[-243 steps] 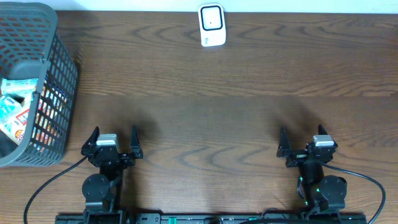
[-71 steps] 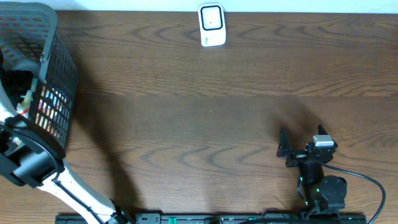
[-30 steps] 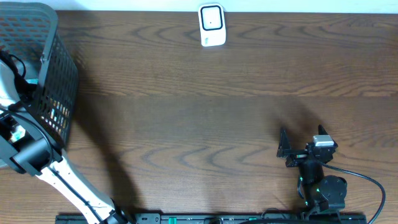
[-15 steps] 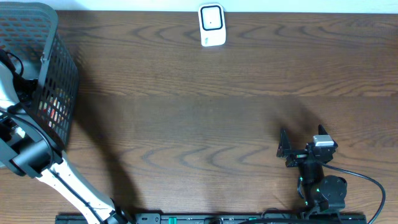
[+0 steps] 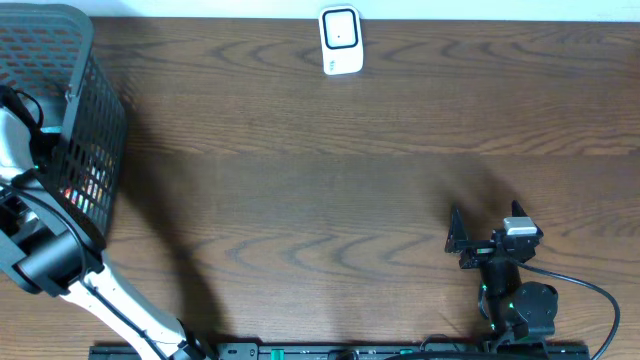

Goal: Scan the item barcode
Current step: 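Move the left gripper into the grey basket and grasp a snack bag, then lift the yellow snack bag out and carry it toward the scanner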

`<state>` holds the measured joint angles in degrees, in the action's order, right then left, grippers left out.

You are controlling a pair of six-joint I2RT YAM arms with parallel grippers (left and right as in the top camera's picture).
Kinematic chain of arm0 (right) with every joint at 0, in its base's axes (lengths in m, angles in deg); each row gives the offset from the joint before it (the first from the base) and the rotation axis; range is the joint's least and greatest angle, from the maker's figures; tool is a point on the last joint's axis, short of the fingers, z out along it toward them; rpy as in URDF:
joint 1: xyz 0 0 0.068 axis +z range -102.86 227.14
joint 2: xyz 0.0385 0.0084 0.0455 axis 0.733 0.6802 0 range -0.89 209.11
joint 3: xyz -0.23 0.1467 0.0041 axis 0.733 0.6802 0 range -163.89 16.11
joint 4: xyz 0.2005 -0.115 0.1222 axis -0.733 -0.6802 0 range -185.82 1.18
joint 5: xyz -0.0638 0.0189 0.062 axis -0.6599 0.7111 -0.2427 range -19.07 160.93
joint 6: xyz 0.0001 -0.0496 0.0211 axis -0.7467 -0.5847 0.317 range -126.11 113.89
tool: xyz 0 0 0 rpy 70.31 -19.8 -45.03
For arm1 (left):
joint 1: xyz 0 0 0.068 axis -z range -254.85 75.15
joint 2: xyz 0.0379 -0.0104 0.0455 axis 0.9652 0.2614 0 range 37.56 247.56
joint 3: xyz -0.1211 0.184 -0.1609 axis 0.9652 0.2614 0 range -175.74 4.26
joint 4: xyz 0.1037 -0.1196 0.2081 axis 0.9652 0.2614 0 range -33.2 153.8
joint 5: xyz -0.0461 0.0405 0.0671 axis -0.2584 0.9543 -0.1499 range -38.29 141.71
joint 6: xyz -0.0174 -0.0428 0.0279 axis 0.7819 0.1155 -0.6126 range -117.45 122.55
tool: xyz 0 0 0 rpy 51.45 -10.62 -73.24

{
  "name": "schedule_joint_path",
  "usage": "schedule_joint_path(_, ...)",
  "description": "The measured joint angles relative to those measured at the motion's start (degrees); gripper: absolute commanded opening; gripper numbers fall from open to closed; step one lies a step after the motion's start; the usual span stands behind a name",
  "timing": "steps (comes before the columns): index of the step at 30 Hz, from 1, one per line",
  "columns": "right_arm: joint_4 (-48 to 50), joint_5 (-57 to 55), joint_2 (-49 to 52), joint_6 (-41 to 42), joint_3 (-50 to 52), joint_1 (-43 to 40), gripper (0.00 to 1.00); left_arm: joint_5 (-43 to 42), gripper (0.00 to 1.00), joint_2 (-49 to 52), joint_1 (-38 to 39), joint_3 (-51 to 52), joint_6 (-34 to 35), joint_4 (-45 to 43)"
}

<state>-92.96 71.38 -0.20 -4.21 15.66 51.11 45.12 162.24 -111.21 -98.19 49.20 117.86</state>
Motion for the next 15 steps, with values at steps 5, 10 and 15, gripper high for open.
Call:
schedule_joint_path(5,0.0,0.02,0.0,-0.02,0.0,0.0,0.99,0.02,0.07,-0.61,-0.02,0.0,-3.26,0.42)
schedule_joint_path(10,0.0,0.02,0.0,0.0,0.0,0.0,0.99,0.02,0.07,-1.44,-0.02,0.0,-6.25,0.31)
schedule_joint_path(15,0.0,0.02,0.0,0.0,0.0,0.0,0.99,-0.98,0.07,-6.99,0.02,1.86,-7.48,-3.26)
